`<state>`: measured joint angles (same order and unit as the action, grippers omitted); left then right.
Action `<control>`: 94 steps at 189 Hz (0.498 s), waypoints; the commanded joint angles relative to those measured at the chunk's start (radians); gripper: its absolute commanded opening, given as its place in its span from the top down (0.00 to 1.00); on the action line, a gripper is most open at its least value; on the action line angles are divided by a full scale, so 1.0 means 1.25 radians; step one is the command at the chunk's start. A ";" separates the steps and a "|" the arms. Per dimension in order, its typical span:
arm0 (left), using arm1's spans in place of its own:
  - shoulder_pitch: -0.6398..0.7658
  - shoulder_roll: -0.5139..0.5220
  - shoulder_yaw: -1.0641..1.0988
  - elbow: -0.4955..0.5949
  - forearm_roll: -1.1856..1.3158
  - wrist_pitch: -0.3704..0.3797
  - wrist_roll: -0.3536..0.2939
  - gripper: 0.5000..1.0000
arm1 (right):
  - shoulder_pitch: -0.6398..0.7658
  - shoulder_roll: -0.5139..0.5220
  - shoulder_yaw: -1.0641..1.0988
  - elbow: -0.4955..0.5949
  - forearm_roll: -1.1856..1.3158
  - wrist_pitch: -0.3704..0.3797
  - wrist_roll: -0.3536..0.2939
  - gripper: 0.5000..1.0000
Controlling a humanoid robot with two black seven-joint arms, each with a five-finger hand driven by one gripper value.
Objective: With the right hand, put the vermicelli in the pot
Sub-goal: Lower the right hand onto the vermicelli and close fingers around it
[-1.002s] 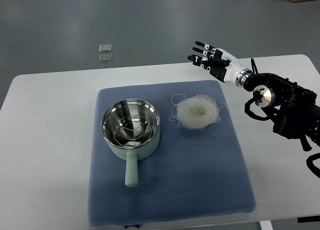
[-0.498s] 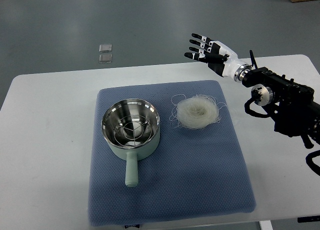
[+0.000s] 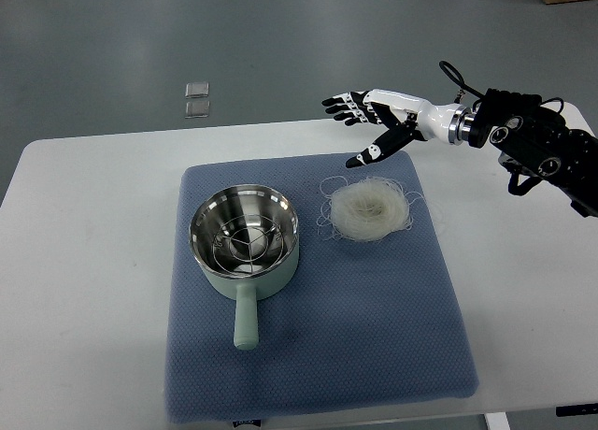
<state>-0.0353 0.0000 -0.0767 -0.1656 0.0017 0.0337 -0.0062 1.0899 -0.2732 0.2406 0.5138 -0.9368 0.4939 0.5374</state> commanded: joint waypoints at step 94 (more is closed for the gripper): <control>0.000 0.000 0.000 0.000 0.000 0.000 0.000 0.00 | 0.060 -0.069 -0.197 0.139 -0.236 -0.141 0.043 0.12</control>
<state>-0.0353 0.0000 -0.0767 -0.1656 0.0017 0.0337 -0.0062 1.1722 -0.3637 -0.0024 0.6862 -1.2253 0.3326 0.5912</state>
